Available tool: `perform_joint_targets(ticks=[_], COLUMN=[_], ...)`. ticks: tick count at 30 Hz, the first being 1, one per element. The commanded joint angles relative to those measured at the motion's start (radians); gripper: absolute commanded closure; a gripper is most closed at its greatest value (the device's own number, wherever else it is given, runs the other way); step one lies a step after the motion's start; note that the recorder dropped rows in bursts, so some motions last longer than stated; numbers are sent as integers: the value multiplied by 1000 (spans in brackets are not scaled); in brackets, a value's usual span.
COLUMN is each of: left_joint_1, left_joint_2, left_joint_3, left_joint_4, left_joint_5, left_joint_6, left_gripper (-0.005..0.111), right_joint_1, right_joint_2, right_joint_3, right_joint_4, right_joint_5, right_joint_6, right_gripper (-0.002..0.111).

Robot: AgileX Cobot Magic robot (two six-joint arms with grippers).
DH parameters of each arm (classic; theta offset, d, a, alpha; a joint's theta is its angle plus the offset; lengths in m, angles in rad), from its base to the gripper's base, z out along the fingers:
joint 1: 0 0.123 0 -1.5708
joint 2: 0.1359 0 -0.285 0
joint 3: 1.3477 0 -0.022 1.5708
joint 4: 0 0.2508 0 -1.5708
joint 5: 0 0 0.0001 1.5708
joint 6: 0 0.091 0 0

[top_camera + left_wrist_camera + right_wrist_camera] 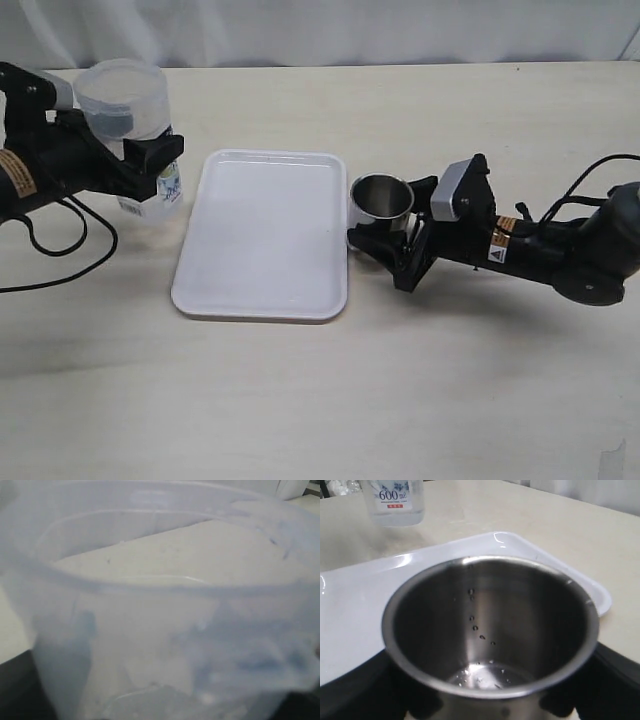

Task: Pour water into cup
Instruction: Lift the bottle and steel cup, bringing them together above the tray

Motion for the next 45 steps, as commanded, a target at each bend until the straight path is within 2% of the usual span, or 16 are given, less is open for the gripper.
perform_joint_targets(ticks=[1,7,17,20,23,27,31,34,36,45], left_joint_1=[-14,-69,-200,-226,-256,-267,-267,-267,-267,-267], left_joint_2=[-13,-13,-13,-13,-13,-13,-13,-13,-13,-13], left_joint_3=[-38,-107,-253,-276,-310,-329,-330,-330,-330,-330], left_joint_4=[20,20,20,18,27,65,74,195,241,237], left_joint_5=[-20,91,217,257,331,403,394,390,400,403], left_joint_6=[-42,-42,-42,-42,-42,-40,-14,-12,20,167], left_gripper=[107,107,107,107,107,107,107,107,107,107], right_joint_1=[1,1,1,1,49,92,153,197,202,202], right_joint_2=[-11,-11,-11,-11,-11,-11,-11,-11,-11,-11], right_joint_3=[-45,-87,-203,-236,-272,-302,-325,-346,-348,-348], right_joint_4=[-5,-10,-172,-220,-273,-303,-347,-342,-332,-276], right_joint_5=[-19,-19,-19,-19,-19,-19,8,65,68,74], right_joint_6=[-8,26,360,399,417,459,461,473,473,381], right_gripper=[104,104,104,104,104,104,104,104,104,104])
